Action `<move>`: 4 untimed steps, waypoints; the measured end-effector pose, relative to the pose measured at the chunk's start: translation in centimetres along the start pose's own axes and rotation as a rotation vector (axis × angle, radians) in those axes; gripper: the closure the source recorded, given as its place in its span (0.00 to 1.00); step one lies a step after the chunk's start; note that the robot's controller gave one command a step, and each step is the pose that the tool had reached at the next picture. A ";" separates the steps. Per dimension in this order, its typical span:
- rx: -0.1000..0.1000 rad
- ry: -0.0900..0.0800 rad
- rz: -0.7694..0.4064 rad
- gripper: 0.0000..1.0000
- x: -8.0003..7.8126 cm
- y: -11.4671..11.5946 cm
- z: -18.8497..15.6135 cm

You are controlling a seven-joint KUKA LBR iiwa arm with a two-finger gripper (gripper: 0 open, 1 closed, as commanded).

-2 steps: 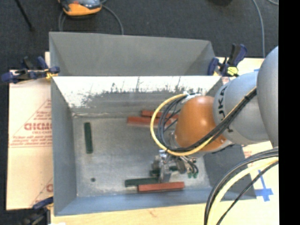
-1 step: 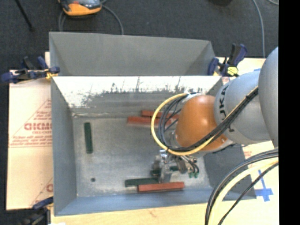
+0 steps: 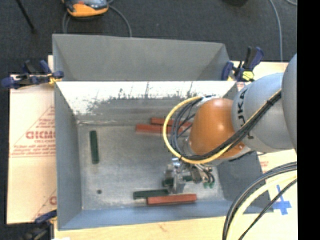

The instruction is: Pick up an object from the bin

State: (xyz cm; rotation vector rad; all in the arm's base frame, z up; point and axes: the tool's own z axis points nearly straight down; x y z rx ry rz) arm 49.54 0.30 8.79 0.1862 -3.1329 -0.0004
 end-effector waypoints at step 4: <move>0.002 -0.008 -0.001 1.00 -0.2 -0.1 -4.7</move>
Offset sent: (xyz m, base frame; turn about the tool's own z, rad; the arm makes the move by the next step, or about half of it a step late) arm -0.0001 0.0000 0.0620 0.0000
